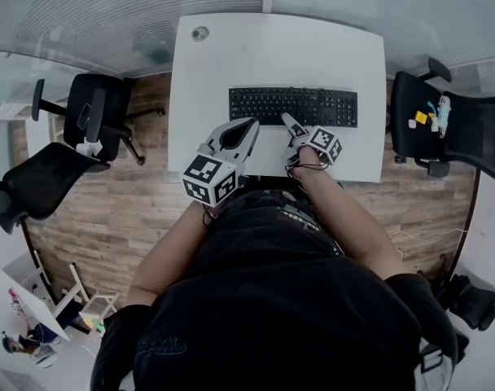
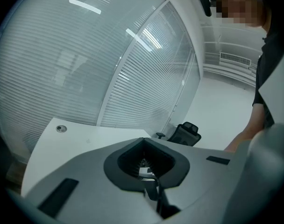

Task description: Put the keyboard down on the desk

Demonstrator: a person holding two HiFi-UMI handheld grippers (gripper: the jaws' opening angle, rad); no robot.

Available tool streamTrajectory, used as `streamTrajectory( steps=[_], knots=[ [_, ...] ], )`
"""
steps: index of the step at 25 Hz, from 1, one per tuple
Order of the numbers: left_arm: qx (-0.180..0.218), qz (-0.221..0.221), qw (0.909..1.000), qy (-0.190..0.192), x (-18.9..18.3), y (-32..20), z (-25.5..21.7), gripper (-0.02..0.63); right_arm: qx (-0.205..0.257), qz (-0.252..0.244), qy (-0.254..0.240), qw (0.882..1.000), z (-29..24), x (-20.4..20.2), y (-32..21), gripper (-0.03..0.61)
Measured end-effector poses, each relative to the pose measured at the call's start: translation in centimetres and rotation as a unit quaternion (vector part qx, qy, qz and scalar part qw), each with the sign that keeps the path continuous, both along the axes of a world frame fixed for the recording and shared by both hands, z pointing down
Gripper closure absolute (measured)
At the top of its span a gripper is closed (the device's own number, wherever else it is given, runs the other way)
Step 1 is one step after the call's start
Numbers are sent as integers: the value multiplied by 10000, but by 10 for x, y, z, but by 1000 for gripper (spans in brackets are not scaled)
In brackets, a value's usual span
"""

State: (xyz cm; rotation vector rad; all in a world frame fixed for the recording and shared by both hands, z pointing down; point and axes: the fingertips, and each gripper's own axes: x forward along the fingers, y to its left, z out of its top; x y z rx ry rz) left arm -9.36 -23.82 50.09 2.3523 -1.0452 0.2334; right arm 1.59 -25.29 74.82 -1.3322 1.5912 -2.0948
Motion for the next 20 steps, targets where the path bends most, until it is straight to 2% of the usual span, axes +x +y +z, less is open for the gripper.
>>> streamTrajectory(
  steps=[4, 10, 11, 12, 13, 16, 20],
  knots=[
    [53, 35, 10000, -13, -6, 9, -4, 597, 108, -57, 101, 9999, -2, 0, 5, 224],
    [185, 72, 9998, 12, -12, 21, -11, 598, 858, -744, 583, 9918, -31, -10, 12, 227],
    [215, 81, 9997, 19, -13, 23, -13, 598, 1014, -820, 706, 9889, -39, -10, 12, 241],
    [246, 92, 9997, 25, -14, 25, -15, 598, 1185, -884, 864, 9852, -47, -10, 13, 286],
    [280, 104, 9995, 31, -15, 26, -17, 598, 1366, -938, 1036, 9807, -57, -10, 12, 329],
    [400, 138, 9991, 51, -19, 30, -23, 598, 1996, -1139, 1551, 9608, -91, -12, 11, 408],
    [634, 174, 9978, 106, -22, 33, -37, 598, 3092, -1352, 2143, 9166, -158, -20, 7, 512]
  ],
)
